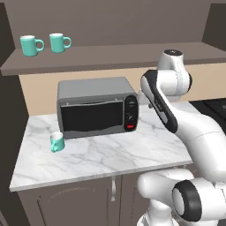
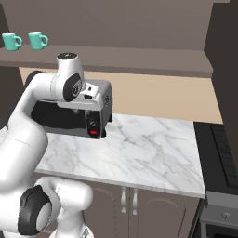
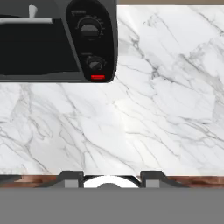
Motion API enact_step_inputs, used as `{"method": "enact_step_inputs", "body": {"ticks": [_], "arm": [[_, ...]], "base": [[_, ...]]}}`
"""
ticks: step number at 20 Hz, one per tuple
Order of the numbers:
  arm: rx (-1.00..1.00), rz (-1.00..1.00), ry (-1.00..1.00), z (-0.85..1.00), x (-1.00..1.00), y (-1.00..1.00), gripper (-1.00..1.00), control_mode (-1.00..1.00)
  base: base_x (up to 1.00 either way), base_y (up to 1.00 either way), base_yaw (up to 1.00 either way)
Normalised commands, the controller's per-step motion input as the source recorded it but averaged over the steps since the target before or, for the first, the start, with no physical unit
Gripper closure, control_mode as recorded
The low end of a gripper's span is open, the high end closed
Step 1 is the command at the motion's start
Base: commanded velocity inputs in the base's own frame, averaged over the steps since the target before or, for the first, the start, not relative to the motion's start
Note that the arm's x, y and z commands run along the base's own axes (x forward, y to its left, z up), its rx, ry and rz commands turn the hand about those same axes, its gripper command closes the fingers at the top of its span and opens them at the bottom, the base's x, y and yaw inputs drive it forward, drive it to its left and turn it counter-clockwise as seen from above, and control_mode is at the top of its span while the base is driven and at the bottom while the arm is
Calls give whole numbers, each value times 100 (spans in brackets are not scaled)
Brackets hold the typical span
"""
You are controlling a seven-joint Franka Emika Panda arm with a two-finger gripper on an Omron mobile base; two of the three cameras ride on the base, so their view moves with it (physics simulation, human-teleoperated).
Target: Pick the mug on the counter and place it in the cabinet with the handle facing the right, like the mugs already inside.
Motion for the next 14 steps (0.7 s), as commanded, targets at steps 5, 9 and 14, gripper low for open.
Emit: {"method": "enact_step_inputs", "body": {"ticks": [5, 9, 14], "arm": [[0, 0, -1, -3, -15, 2, -100, -100], [0, 0, -8, -7, -40, 20, -100, -100], [0, -2, -14, -8, -40, 35, -100, -100]], "base": [[0, 0, 0], [0, 0, 0], [0, 0, 0]]}}
